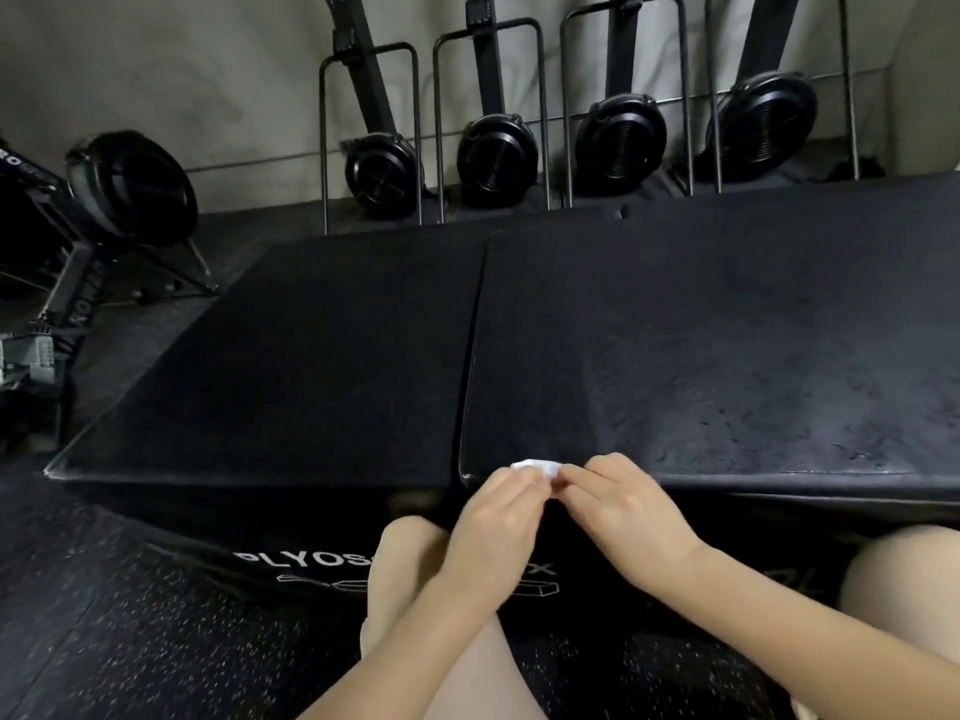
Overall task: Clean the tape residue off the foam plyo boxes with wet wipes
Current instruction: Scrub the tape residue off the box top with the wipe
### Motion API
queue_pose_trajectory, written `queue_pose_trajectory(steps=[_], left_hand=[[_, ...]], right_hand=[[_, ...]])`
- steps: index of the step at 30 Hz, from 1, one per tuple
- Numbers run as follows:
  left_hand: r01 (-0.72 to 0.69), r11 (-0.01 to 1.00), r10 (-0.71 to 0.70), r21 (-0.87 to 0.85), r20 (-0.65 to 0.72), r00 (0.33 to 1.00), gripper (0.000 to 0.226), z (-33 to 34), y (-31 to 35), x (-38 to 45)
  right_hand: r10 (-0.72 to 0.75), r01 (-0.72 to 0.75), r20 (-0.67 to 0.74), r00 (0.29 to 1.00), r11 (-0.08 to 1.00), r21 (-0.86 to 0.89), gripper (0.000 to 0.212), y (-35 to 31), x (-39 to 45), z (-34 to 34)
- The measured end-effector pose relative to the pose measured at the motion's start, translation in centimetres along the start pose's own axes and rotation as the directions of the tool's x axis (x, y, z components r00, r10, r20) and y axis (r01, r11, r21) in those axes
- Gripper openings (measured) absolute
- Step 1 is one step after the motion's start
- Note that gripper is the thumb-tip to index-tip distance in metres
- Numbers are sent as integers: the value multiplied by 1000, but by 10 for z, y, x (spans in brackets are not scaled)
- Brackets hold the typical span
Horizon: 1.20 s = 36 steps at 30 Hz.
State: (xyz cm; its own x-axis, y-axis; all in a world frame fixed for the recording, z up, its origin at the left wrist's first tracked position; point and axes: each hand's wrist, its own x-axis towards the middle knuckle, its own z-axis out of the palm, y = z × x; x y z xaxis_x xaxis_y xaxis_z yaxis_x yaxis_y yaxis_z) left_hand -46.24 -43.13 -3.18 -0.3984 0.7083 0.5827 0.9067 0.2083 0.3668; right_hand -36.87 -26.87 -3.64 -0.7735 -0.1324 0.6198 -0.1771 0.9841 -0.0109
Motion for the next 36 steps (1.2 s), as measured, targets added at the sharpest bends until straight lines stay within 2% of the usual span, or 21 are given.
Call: queue_pose_trajectory(steps=[4,7,11,13,15,18,22,25,28,32,36], left_hand=[[-39,999,41,-36,67,997,22,33,28,17],[-52,998,49,39,94,994,19,35,22,13],[-36,994,22,104,135,991,21,5,-7,-3],[10,987,-34,162,145,989,23,-16,-25,-16],[43,978,-62,204,85,994,23,-30,-40,-24],[98,984,-100,152,8,995,20,-33,-50,-26],[122,988,-123,94,7,992,21,-26,-42,-23],[-37,999,39,30,-33,999,17,-10,-11,-3],[-90,996,90,-15,-34,995,18,18,19,14],[-41,999,41,-12,-3,999,18,42,32,16],[55,997,-53,50,-45,998,16,30,26,8]], right_hand=[[24,-23,15,1000,998,-66,23,26,-30,-26],[-1,0,-8,1000,998,-67,22,25,-27,-20],[-18,19,-54,998,999,30,12,-2,2,6],[-32,36,-60,998,997,68,11,-19,20,21],[-28,32,-47,998,996,87,15,-35,37,35],[-3,4,-16,1000,996,85,22,-48,48,45],[14,-16,51,999,999,35,27,-39,38,29],[24,-26,60,998,999,33,20,-15,15,6],[49,-48,64,997,999,-17,16,13,-13,-19],[37,-33,59,998,997,-66,28,29,-31,-33],[27,-28,30,999,1000,11,23,20,-16,-26]])
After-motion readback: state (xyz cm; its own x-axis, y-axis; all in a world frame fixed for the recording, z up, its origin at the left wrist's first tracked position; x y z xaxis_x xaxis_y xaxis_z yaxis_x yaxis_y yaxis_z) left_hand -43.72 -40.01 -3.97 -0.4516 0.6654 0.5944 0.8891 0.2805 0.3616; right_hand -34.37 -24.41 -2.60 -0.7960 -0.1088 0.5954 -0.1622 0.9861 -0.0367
